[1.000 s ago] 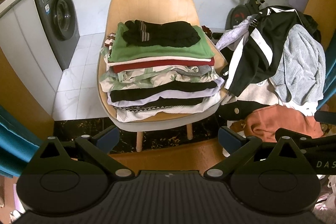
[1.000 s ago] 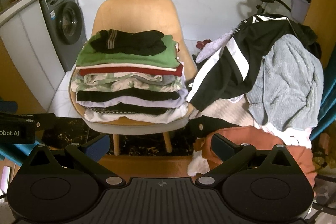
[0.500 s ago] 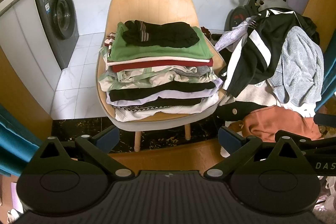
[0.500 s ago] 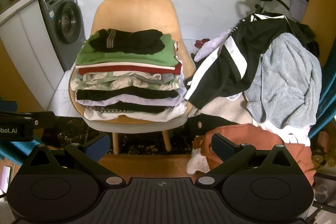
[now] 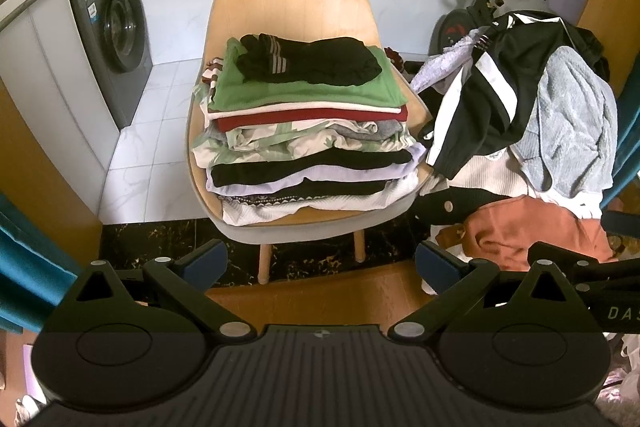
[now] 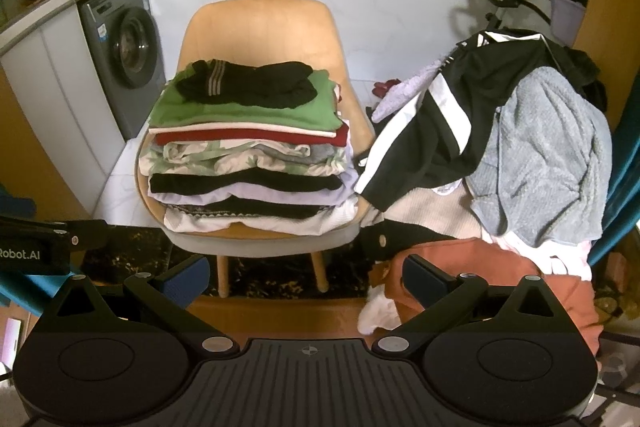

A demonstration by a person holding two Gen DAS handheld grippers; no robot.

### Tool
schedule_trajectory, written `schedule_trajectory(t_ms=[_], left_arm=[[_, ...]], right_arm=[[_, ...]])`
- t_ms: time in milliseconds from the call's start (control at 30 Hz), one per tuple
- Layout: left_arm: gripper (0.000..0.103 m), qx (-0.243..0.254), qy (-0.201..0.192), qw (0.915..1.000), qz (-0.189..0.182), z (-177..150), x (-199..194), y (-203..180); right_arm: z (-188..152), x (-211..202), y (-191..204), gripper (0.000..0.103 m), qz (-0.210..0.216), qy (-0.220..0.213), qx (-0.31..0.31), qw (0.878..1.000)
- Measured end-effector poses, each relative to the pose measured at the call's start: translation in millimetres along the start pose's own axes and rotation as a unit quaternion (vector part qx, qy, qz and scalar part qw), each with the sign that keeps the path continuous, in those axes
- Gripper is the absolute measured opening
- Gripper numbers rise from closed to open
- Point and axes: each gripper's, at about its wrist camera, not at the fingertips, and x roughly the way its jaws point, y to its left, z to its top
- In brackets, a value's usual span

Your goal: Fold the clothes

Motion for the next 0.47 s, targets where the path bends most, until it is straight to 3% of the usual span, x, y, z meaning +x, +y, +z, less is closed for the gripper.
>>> schedule_trajectory(t_ms=[467], left_arm=[[0.102,0.005,0.003,1.0000,-0.003,-3.0,-1.3,-1.7]], right_arm=[[-3.5,-9.8,2.0,0.099,0.011,-0.022,-0.009,1.000]])
